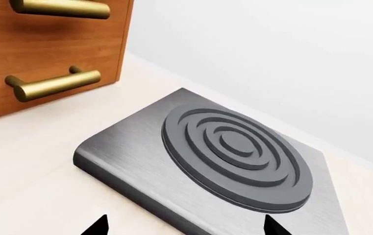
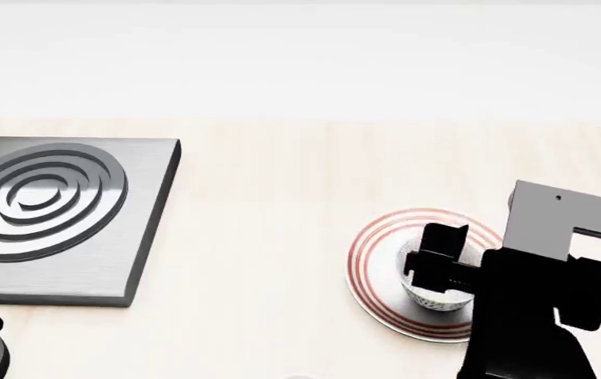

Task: Pick the akita bowl between the plate and the ramekin and place it on the plate.

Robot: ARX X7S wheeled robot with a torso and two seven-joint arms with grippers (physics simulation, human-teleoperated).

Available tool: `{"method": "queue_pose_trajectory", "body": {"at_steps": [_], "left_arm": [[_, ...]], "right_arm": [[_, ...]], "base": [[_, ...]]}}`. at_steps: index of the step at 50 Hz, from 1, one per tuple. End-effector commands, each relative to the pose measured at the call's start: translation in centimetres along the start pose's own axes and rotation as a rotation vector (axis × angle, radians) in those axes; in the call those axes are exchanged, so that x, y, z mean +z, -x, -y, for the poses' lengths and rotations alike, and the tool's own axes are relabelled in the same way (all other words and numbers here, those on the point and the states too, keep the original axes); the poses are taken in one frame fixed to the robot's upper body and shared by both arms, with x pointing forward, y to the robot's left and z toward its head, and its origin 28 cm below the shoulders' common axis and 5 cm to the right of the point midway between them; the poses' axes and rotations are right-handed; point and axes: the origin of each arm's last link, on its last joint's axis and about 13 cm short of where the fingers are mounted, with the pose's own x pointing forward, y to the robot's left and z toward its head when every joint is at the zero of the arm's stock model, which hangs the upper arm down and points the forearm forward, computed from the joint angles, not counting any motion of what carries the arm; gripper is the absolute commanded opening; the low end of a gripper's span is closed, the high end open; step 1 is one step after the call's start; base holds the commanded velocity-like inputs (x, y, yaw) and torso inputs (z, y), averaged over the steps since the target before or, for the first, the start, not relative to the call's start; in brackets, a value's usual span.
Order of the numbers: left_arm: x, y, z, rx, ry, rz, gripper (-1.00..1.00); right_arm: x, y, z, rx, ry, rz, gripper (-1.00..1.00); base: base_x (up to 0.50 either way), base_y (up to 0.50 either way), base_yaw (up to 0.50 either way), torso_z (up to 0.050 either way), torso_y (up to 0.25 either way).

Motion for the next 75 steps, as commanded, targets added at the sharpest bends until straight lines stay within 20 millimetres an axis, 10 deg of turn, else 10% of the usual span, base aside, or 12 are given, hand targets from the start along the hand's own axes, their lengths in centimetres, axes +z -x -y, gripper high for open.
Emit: {"method": "queue_pose_trajectory", "body": {"at_steps": [1, 33, 75], "left_arm": [[-0.1, 0.0, 0.0, -0.001, -0.002, 0.002, 1.00], [0.0, 0.0, 0.0, -0.003, 0.000, 0.000, 1.00], [1.3, 1.0, 0.3, -0.032, 0.015, 0.040, 1.00]], "right_arm": [[-2.6, 2.6, 0.0, 0.022, 0.072, 0.096, 1.00], [-7.9, 4.5, 1.0, -0.121, 0.177, 0.263, 1.00], [-5.4, 7.2, 3.1, -0.244, 0.217, 0.369, 1.00]], "base": [[0.00, 0.00, 0.00, 0.000, 0.000], [0.00, 0.00, 0.00, 0.000, 0.000], [0.00, 0.00, 0.00, 0.000, 0.000]]}}
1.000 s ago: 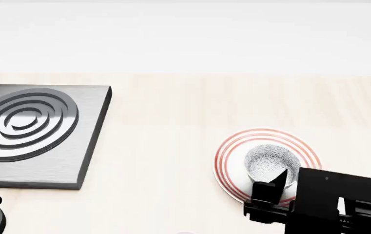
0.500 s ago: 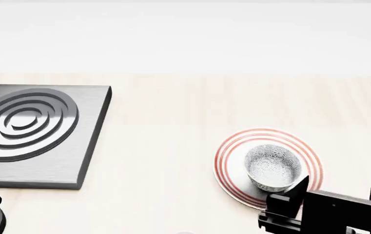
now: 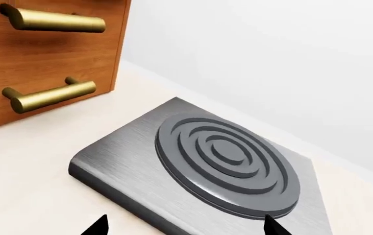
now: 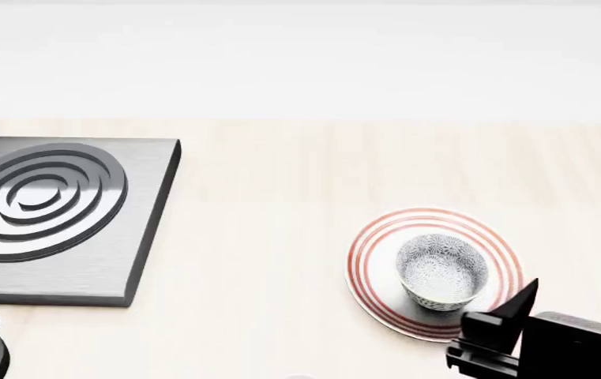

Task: Pick the akita bowl between the plate and the ramekin and place it on the plate.

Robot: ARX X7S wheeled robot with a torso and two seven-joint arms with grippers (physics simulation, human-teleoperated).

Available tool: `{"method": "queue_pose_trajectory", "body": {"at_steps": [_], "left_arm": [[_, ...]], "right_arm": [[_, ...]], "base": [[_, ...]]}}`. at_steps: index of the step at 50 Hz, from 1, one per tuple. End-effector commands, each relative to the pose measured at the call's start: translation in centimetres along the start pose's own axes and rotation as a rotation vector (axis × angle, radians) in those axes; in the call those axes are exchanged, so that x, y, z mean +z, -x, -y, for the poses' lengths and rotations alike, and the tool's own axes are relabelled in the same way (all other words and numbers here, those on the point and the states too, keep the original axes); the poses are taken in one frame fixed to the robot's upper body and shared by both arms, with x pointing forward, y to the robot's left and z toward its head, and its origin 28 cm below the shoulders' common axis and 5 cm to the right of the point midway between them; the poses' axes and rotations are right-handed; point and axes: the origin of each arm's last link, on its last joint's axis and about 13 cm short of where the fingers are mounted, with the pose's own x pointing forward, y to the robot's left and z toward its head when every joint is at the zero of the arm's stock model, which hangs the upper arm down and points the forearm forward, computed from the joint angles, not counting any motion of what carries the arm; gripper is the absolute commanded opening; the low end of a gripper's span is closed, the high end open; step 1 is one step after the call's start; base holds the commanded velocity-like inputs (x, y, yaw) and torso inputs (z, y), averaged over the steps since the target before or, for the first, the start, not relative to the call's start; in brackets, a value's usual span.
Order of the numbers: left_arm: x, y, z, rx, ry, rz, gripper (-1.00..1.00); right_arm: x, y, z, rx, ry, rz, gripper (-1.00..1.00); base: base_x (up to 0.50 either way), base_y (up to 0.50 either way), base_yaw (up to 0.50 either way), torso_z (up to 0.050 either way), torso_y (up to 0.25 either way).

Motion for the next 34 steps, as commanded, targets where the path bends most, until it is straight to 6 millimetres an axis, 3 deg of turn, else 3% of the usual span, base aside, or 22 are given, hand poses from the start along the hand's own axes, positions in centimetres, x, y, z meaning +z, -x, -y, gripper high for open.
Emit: {"method": "queue_pose_trajectory", "body": {"at_steps": [1, 34], "left_arm": [[0.7, 0.4, 0.2, -0.011, 0.009, 0.016, 1.00], [2.6, 1.6, 0.3, -0.039, 0.047, 0.065, 1.00]], "right_arm": [[0.9, 0.5, 0.7, -0.016, 0.005, 0.016, 1.00], [2.1, 1.4, 1.6, -0.031, 0.020, 0.048, 1.00]], "base": [[0.00, 0.00, 0.00, 0.000, 0.000], [0.00, 0.00, 0.00, 0.000, 0.000]]}}
